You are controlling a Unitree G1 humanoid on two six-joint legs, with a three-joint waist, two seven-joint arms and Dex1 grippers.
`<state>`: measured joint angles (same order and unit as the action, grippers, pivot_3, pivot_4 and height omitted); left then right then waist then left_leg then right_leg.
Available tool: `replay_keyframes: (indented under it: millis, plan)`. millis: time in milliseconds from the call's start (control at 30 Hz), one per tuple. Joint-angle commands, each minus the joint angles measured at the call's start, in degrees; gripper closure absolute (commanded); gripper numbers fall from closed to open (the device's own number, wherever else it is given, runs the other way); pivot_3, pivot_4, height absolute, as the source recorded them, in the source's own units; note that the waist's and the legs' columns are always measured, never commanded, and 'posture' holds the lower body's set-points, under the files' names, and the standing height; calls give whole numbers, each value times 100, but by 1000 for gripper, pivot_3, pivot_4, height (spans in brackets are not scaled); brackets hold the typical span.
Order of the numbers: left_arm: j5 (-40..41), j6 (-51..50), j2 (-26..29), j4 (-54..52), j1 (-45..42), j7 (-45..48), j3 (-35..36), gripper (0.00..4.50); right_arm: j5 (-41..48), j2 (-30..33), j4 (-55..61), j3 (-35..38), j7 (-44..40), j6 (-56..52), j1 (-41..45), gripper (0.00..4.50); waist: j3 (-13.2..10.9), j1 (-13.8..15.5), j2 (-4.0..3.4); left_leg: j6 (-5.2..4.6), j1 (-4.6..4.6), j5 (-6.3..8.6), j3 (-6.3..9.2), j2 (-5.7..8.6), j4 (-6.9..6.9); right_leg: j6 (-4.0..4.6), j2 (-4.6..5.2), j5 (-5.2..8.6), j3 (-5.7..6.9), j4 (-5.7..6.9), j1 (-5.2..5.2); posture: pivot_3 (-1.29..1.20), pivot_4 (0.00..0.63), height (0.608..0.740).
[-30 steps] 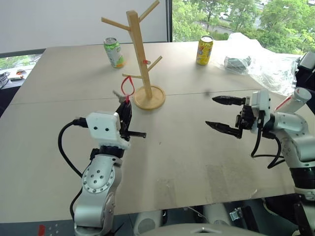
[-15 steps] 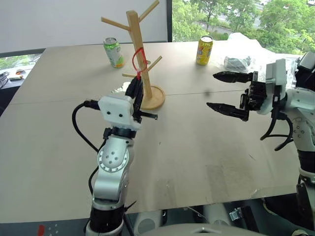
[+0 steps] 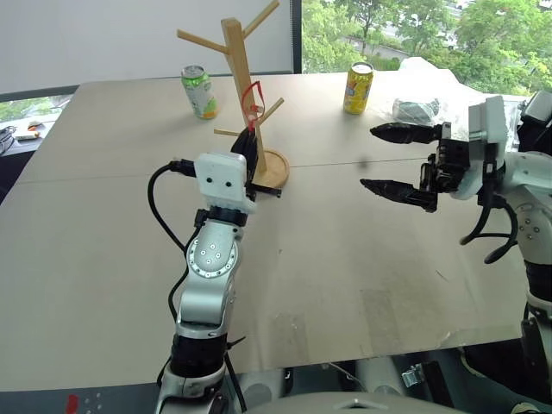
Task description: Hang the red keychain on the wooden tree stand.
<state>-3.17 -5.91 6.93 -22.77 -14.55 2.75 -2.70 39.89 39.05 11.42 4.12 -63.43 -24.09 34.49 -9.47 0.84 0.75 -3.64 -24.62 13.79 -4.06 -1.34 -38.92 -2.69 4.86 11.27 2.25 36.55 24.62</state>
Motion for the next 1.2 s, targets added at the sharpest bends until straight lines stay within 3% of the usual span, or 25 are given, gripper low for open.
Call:
replay_keyframes:
  millis: [33, 367, 1067, 1167, 1200]
  plan:
    - [-105, 136, -40, 55, -121, -62, 2, 4442, 382, 45, 251, 350, 111, -229, 231, 0, 0, 0, 0, 0, 0, 0, 0, -1, 0, 0, 0, 0, 0, 0, 0, 0, 150, 740]
    - [-217, 196, -133, 302, -218, -144, 5, 4442, 803, -51, 25, 473, 453, -863, 387, 0, 0, 1, 0, -1, -2, 1, 1, -3, 0, 0, 1, 0, 1, 0, 0, 0, 150, 740]
    - [-465, -29, -299, 1303, -798, -597, 114, 4442, 686, -136, 29, 475, 585, -890, 274, 0, -1, 0, 1, -2, -4, 1, 1, -1, -1, -1, 1, 0, 2, 1, 1, 0, 150, 740]
    - [-451, 0, -300, 1313, -796, -588, 112, 3553, 681, -139, 63, 483, 606, -884, 226, 0, -1, 0, 1, -2, -3, 1, 2, -1, -1, -1, 0, 0, 3, 1, 1, 0, 150, 740]
    - [-443, 8, -301, 1308, -790, -581, 109, 2871, 672, -140, 75, 479, 609, -875, 204, 0, -1, 0, 1, -2, -4, 1, 1, -1, -1, -1, 1, -1, 3, 1, 1, 0, 150, 740]
